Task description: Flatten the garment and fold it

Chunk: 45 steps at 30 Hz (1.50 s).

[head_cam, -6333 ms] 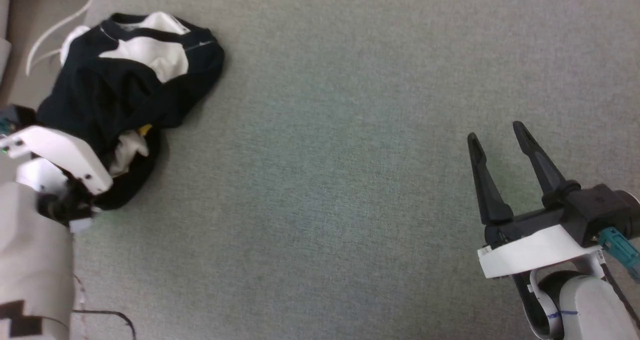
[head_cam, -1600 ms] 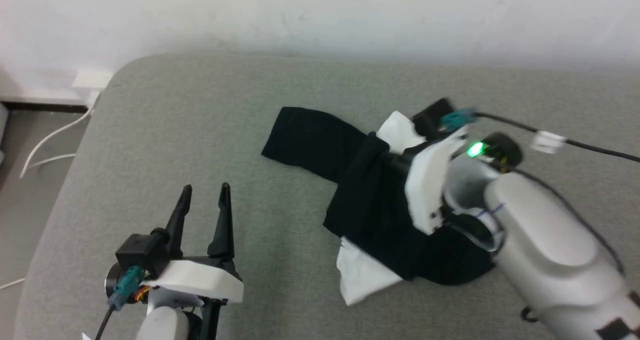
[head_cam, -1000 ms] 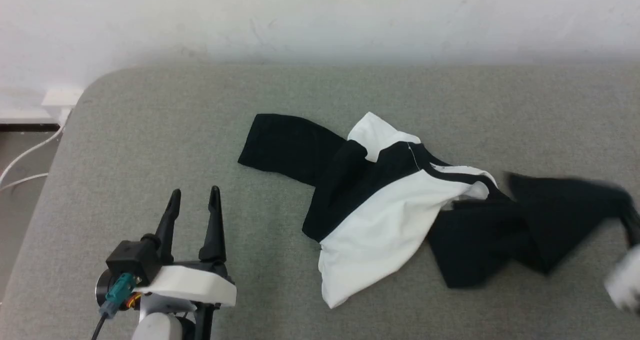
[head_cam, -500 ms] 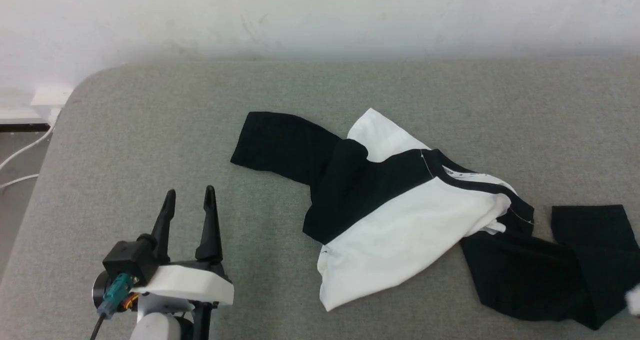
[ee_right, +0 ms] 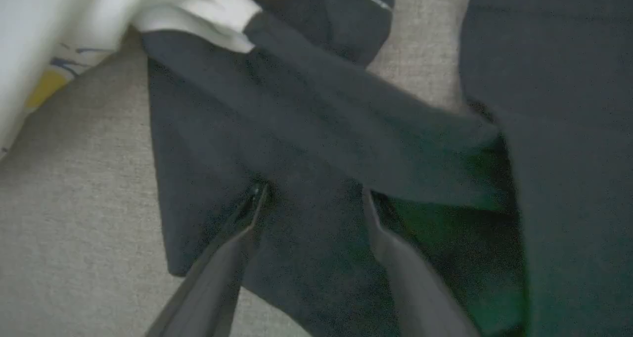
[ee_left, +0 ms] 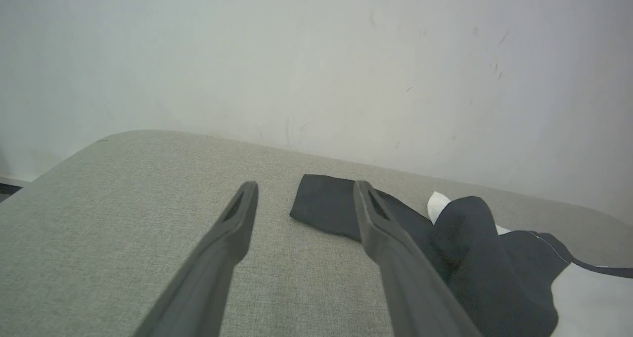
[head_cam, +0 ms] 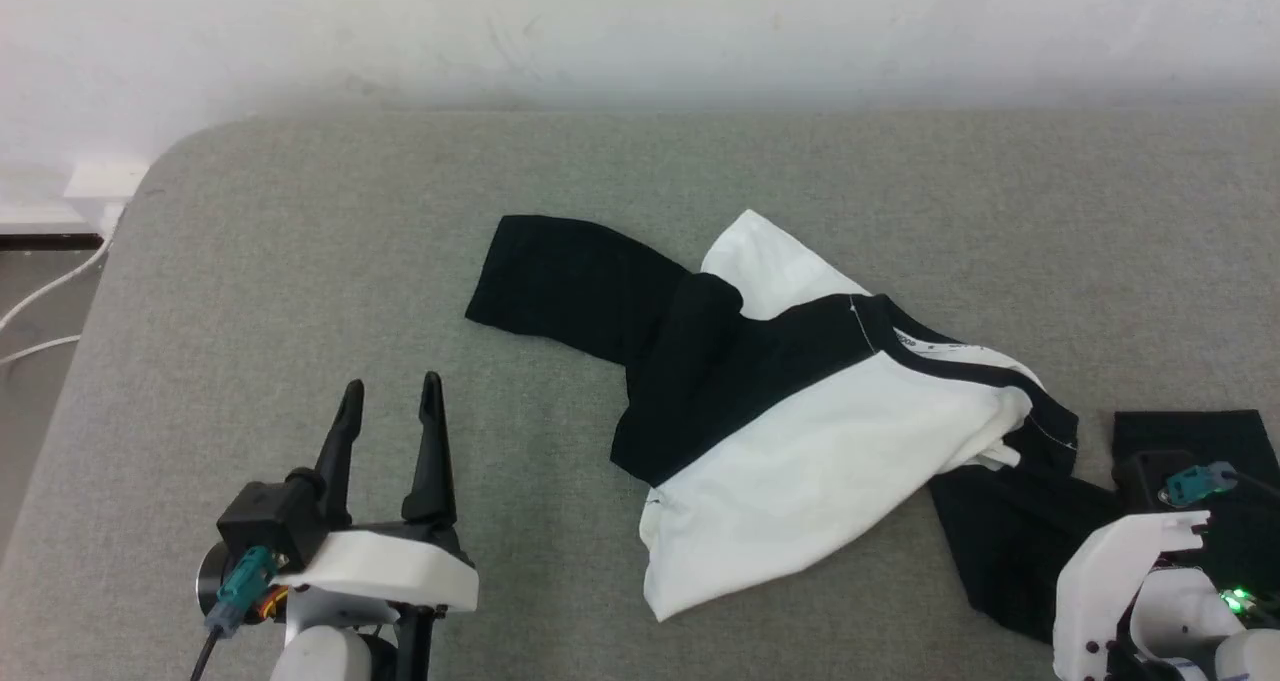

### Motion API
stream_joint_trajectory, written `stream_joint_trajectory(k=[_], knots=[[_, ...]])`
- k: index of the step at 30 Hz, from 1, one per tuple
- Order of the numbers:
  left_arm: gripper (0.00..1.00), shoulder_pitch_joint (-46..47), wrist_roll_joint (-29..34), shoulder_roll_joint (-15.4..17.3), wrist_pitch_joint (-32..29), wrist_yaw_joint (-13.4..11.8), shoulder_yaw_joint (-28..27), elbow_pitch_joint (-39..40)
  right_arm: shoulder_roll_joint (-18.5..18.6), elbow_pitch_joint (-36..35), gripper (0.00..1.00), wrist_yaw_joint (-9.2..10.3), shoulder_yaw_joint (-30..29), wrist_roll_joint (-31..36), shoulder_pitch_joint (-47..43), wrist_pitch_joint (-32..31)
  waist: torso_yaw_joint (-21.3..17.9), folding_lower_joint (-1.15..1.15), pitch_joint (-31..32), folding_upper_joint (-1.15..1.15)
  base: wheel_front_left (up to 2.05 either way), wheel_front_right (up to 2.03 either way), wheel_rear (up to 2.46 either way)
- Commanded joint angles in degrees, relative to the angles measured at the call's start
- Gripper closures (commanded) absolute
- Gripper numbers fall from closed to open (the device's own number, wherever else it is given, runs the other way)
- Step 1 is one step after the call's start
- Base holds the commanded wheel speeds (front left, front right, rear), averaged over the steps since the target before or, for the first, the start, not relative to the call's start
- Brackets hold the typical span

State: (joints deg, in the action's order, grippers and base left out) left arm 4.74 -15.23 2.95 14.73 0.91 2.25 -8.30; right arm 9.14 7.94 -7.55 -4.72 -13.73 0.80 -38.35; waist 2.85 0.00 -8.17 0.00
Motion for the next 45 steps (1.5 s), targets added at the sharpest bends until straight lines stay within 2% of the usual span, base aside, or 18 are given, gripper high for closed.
stream_joint_trajectory(k=[1,2,3,5,8,10,14,18,21,22,23,27,33,36,42,45], knots=[[0.0,0.31,-0.58,-0.07,0.27,-0.23,0.12,0.06,0.16,1.65,0.4,0.06,0.86,-1.08,-1.22,-3.47,0.11,0.0,-0.17,0.0,0.0,0.0,0.0],[0.0,0.3,-0.66,-0.07,0.27,-0.28,0.15,0.03,0.38,2.27,0.73,0.06,1.21,-1.91,-1.53,-5.04,0.12,0.0,-0.22,0.0,0.0,0.0,0.0],[0.0,0.29,-0.72,-0.07,0.27,-0.34,0.15,0.0,0.58,2.51,1.0,0.06,1.41,-2.59,-1.64,-5.67,0.08,0.0,-0.27,0.0,0.0,0.0,0.0],[0.0,0.27,-0.79,-0.07,0.27,-0.45,0.09,-0.09,1.3,1.96,1.0,0.06,1.66,-3.41,-1.29,-4.5,-0.16,0.0,-0.32,0.0,0.0,0.0,0.0],[0.0,0.19,-0.77,-0.07,0.27,-0.54,-0.04,-0.16,2.37,-1.23,1.0,0.06,-1.24,-2.36,0.52,3.91,-0.72,0.0,-0.18,0.0,0.0,0.0,0.0],[0.0,0.09,-0.65,-0.07,0.27,-0.52,-0.12,-0.22,1.92,-3.54,1.0,0.06,-5.59,-0.68,1.4,10.34,-1.08,0.0,0.07,0.0,0.0,0.0,0.0],[0.0,-0.01,-0.42,-0.07,0.27,-0.41,-0.17,-0.45,-1.25,-6.32,1.0,0.06,-15.65,2.02,0.98,18.06,-1.48,0.0,0.51,0.0,0.0,0.0,0.0],[0.0,0.02,-0.33,-0.07,0.27,-0.34,-0.14,-0.6,-4.23,-2.99,1.0,0.06,-24.5,4.18,-1.13,21.41,-1.39,0.0,0.68,0.0,0.0,0.0,0.0],[0.0,0.05,-0.23,-0.07,0.27,-0.5,-0.31,-0.83,-5.41,2.45,1.0,0.06,-27.21,5.98,-2.27,23.24,-1.26,0.0,0.67,0.0,0.0,0.0,0.0],[0.0,-0.01,-0.16,-0.07,0.27,-0.57,-0.43,-0.92,-5.64,4.13,0.57,0.06,-26.89,6.36,-2.4,23.89,-1.27,0.0,0.7,0.0,0.0,0.0,0.0],[0.0,-0.09,-0.07,-0.07,0.27,-0.63,-0.56,-1.04,-5.82,5.17,0.0,0.06,-26.07,6.29,-2.28,25.24,-1.3,0.0,0.72,0.0,0.0,0.0,0.0],[0.0,-0.42,0.27,-0.07,0.27,-0.62,-1.52,-1.3,-6.15,5.11,0.0,0.06,-22.96,5.29,-1.08,34.14,-1.83,0.0,0.99,0.0,0.0,0.0,0.0],[0.0,-0.9,0.86,-0.04,0.27,-0.55,-2.64,-1.76,-6.23,-0.86,0.0,0.06,-17.36,5.11,-0.83,44.86,-2.48,0.0,1.88,0.0,0.0,0.0,0.0],[0.0,-1.01,1.11,0.04,0.27,-0.53,-3.0,-1.99,-6.24,-4.51,0.0,0.06,-12.39,5.64,-1.79,46.45,-2.65,0.0,2.17,0.0,0.0,0.0,0.0],[0.0,-0.51,1.76,0.13,0.27,-0.55,-2.72,-2.84,-6.25,-11.28,0.0,0.06,-1.75,6.52,-5.03,44.41,-2.94,0.0,2.3,0.0,0.0,0.0,0.0],[0.0,0.07,2.09,0.33,0.2,-0.45,-2.24,-3.52,-6.25,-13.02,0.0,0.06,0.65,6.42,-6.13,43.76,-3.1,0.0,2.17,0.0,0.0,0.0,0.0]])
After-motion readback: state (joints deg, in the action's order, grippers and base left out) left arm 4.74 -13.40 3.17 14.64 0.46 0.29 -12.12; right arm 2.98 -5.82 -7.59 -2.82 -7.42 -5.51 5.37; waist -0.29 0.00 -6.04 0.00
